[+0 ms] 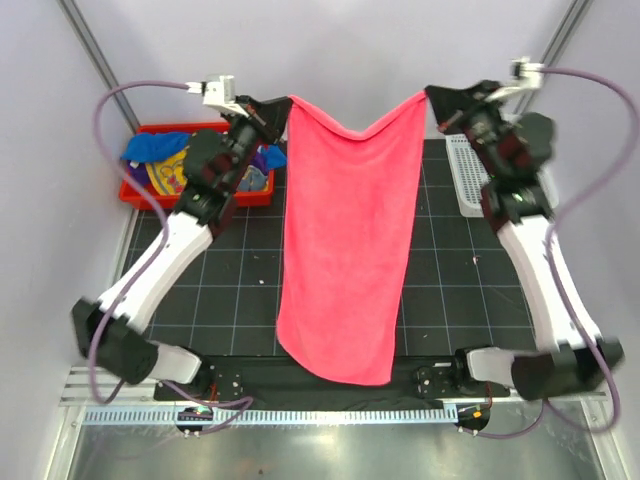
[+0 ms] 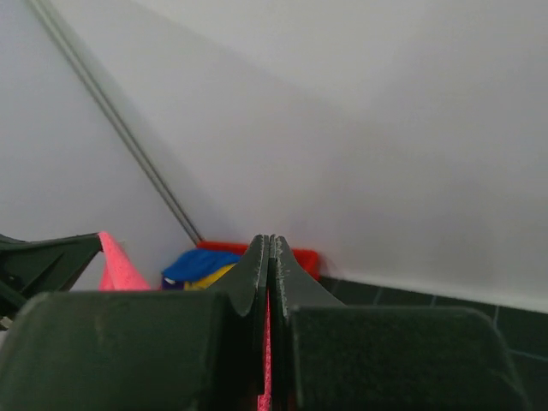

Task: Fold and stack the towels
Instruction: Flatten out the crumpled towel, then fold the towel

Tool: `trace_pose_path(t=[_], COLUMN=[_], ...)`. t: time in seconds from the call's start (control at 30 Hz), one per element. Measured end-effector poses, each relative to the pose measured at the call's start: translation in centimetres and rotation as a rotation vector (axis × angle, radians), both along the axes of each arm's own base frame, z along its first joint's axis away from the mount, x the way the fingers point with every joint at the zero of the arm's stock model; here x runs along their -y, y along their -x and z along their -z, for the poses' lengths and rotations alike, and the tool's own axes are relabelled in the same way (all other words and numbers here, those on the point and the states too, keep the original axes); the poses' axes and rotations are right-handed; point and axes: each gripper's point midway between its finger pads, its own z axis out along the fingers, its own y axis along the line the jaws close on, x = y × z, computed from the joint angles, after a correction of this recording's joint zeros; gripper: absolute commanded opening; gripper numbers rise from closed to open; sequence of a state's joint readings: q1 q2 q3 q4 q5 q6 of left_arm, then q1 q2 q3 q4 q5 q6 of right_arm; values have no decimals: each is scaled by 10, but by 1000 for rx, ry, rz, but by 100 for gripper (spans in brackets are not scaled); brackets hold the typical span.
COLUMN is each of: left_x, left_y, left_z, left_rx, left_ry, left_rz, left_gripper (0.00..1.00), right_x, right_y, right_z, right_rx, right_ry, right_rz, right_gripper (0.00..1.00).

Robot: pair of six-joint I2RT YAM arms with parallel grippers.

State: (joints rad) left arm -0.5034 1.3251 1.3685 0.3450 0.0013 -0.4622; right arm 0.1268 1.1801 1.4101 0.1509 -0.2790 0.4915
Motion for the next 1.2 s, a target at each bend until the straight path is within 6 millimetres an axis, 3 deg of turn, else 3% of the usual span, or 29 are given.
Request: trace_pose_path(t=[0.07, 0.23, 0.33, 0.4, 0.53, 0.67, 0.87, 1.1, 1.2], left_x=[-2, -5, -6, -10, -22, -33, -32, -24, -22], left_y=[-50, -170, -240, -278, -326, -343, -342, -334, -324], left_z=[44, 163, 219, 249, 295, 316, 311, 317, 316], left_rx=[-81, -283, -350, -376, -416, -445, -431, -449, -467], left_ry=[-16, -23, 18, 52, 103, 133, 137, 124, 127], left_rz=[-33, -50, -27, -12, 7, 13, 25, 81, 109], left_gripper=[0, 0, 0, 0, 0, 0, 0, 0, 0], right_x=[-4, -5, -1, -1, 1, 0, -5, -3, -1], right_y=[-53, -185, -256, -293, -340, -350, -350, -318, -304], right_z=[47, 204, 288, 331, 380, 405, 399, 418, 410], right_rx=[-101, -397, -517, -577, -610, -655, -642, -729, -744], right_ry=[24, 60, 61, 53, 34, 15, -19, -37, -42], right_rz=[17, 43, 54, 50, 56, 55, 40, 47, 54], right_gripper=[1, 1, 1, 1, 1, 1, 1, 1, 1])
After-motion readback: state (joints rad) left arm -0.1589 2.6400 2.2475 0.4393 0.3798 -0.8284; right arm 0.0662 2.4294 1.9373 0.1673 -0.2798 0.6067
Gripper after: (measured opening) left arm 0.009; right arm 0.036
